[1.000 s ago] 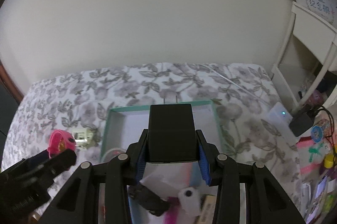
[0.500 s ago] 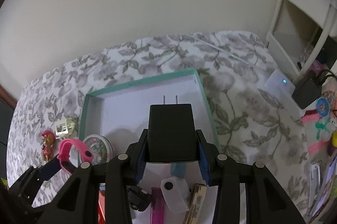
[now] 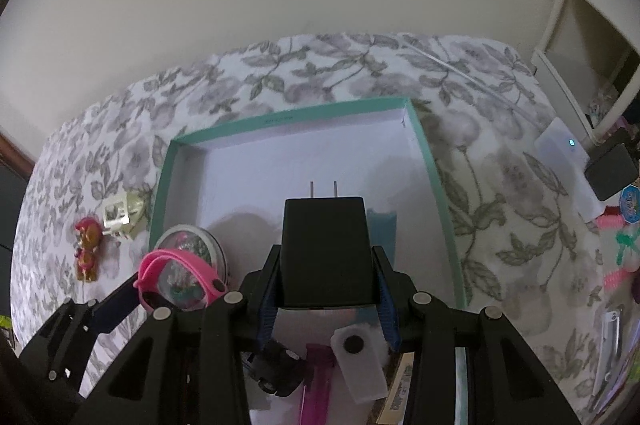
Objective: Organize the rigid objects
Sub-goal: 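Carry the pink watch band and black charger over the tray with both grippers, then open both grippers to release the watch band and charger into the tray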
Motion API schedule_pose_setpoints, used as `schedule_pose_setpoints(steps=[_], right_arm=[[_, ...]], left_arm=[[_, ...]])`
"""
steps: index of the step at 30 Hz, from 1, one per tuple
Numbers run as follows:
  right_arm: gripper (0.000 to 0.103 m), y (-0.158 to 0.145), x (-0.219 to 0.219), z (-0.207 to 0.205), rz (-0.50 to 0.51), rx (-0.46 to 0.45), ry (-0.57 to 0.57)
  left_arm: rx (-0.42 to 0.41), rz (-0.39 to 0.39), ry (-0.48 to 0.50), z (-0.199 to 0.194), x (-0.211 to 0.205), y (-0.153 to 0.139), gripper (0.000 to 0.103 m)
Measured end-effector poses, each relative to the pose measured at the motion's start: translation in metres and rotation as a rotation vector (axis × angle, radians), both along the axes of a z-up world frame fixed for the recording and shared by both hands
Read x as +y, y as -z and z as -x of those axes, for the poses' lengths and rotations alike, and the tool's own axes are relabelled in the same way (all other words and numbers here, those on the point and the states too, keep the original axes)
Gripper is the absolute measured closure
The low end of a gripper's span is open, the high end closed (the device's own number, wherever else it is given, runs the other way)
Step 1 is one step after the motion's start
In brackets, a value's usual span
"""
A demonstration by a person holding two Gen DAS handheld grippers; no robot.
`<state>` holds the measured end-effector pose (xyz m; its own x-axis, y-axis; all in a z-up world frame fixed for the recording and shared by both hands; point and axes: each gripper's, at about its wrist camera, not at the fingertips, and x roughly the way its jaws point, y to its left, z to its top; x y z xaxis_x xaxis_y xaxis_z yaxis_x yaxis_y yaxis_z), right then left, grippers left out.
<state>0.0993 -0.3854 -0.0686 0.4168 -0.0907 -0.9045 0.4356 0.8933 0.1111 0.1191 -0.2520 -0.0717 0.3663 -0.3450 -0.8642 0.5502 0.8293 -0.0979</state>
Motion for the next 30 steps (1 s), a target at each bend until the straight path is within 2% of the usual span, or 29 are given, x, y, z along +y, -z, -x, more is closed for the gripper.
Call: schedule_pose_setpoints(steps=[13,18,21,30], right_arm=[[0.058,0.001,0.005,-0.003,0.012,0.029,-0.027],[0.056,-0.001,0.006,-0.004,0.031,0.037,-0.027],[0.052,-0.001,0.005,-0.005,0.033,0.038,-0.025],[0.052,-0.029,0.001,-0.001,0.053,-0.040,0.005]], left_arm=[[0.042,-0.019,0.007,-0.002,-0.001,0.008,0.036],[0.049,-0.007,0.003,-0.003,0.001,0.006,0.035],[0.053,0.003,0.000,-0.003,0.001,0.004,0.033],[0.050,0.067,-0.040,-0.010,0.013,-0.012,0.032]])
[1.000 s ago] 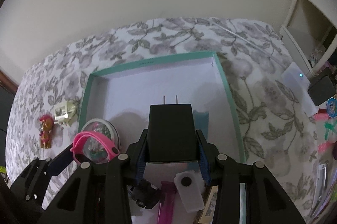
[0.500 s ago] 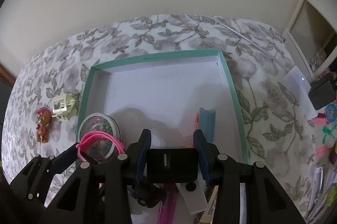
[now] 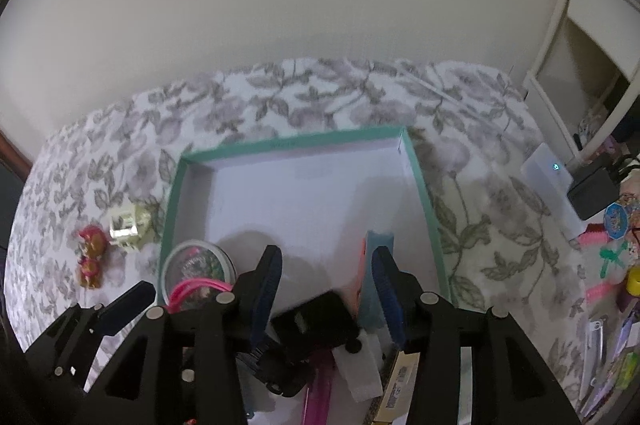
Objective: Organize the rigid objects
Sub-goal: 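Open both grippers to release the watch band and charger into the tray, then move the left tool to the puppy figure while the right moves to the cream holder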
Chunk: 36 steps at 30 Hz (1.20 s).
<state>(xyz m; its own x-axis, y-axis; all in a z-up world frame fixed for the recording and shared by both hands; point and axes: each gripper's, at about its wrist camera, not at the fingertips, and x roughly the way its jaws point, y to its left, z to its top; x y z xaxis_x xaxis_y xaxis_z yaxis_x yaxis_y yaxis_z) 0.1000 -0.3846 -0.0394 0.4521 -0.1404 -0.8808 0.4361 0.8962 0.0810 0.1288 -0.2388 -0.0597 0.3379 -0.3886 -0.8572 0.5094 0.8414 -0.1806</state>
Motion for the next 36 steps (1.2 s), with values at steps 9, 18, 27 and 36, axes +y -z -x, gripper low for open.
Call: schedule_pose_setpoints(steps=[9,18,27,36], right_arm=[[0.042,-0.015,-0.009,0.007,0.009,-0.048,0.046],[0.032,-0.001,-0.004,0.000,0.012,-0.006,0.027],[0.017,0.001,0.011,-0.008,0.054,0.000,-0.013],[0.011,0.005,0.029,-0.018,0.074,0.016,-0.062]], left_arm=[[0.007,0.034,-0.093,-0.016,0.026,-0.012,0.032],[0.061,0.073,-0.313,-0.051,0.089,-0.007,0.032],[0.073,0.071,-0.453,-0.071,0.136,0.003,0.013],[0.094,0.097,-0.580,-0.085,0.183,0.010,0.006]])
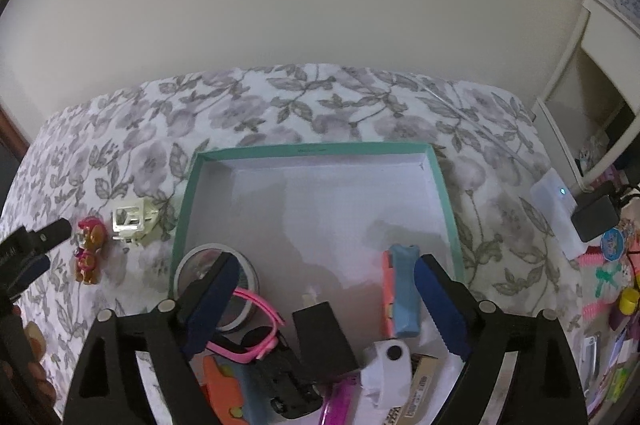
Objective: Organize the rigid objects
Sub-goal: 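Move the left tool to the puppy figure while the right moves to the cream holder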
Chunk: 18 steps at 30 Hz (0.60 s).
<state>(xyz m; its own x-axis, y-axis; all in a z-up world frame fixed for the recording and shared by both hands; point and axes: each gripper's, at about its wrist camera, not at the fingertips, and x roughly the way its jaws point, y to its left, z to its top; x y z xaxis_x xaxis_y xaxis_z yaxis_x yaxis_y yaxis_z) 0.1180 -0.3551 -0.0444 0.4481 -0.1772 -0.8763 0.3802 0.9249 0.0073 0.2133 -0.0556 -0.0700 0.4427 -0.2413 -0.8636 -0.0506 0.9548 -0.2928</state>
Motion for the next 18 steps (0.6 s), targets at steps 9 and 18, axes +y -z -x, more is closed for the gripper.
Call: schedule_pose_setpoints(steps=[9,18], right_arm=[[0.000,0.002,0.020,-0.008,0.031,0.003,-0.044],[0.000,0.004,0.051,-0.019,0.056,0.003,-0.115]], left_arm=[[0.011,-0.013,-0.064,-0.005,0.025,0.005,0.002],[0.095,0.085,-0.043,-0.011,0.036,0.019,0.001]])
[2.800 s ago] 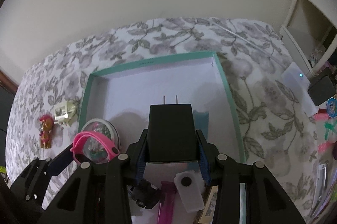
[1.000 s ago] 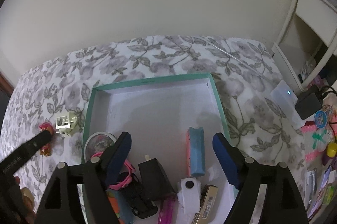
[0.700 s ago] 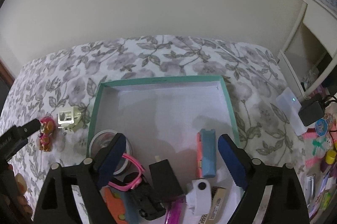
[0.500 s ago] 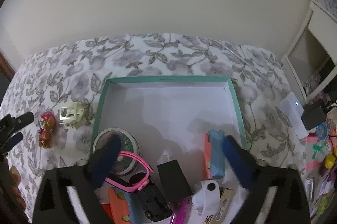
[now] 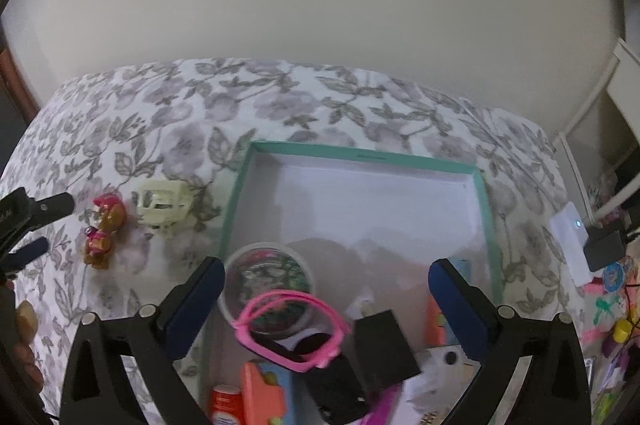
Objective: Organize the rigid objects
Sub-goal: 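Move the left tool to the puppy figure while the right moves to the cream holder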
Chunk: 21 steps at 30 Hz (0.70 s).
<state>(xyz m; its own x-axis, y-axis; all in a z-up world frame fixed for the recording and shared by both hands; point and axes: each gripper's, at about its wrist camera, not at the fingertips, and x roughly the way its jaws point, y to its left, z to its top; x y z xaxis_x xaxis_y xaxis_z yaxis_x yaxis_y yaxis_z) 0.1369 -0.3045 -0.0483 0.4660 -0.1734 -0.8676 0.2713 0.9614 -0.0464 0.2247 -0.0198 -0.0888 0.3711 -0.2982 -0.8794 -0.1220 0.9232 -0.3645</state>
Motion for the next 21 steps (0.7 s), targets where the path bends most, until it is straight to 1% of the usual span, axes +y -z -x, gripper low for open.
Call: schedule_pose_setpoints(steps=[2,5,7,10,13,16,17,19,21], right_arm=[[0.000,0.001,0.007,-0.003,-0.006,-0.003,-0.019],[0.000,0.003,0.020,-0.008,-0.024,-0.017,-0.049],[0.000,0.004,0.027,-0.012,-0.036,-0.028,-0.057],[0.000,0.004,0.038,-0.018,-0.068,-0.054,-0.070],[0.000,0.002,0.045,-0.023,-0.092,-0.093,-0.088],[0.000,0.002,0.049,-0.030,-0.092,-0.125,-0.101],[0.000,0.002,0.048,-0.032,-0.088,-0.127,-0.092],[0.002,0.004,0.045,-0.035,-0.100,-0.132,-0.071],[0.004,0.007,0.042,-0.041,-0.126,-0.136,-0.060]], left_arm=[[0.026,-0.033,0.007,-0.001,-0.001,0.005,0.001],[0.029,-0.074,0.037,-0.002,-0.005,0.010,0.002],[0.029,-0.083,0.040,-0.003,-0.007,0.013,0.002],[0.010,-0.077,0.067,-0.007,-0.012,0.014,0.002],[-0.012,-0.116,0.103,-0.010,-0.018,0.014,0.002],[-0.028,-0.130,0.153,-0.014,-0.027,0.019,0.003],[-0.030,-0.131,0.163,-0.014,-0.029,0.020,0.004],[-0.024,-0.124,0.183,-0.015,-0.033,0.025,0.014],[-0.016,-0.126,0.206,-0.017,-0.038,0.029,0.016]])
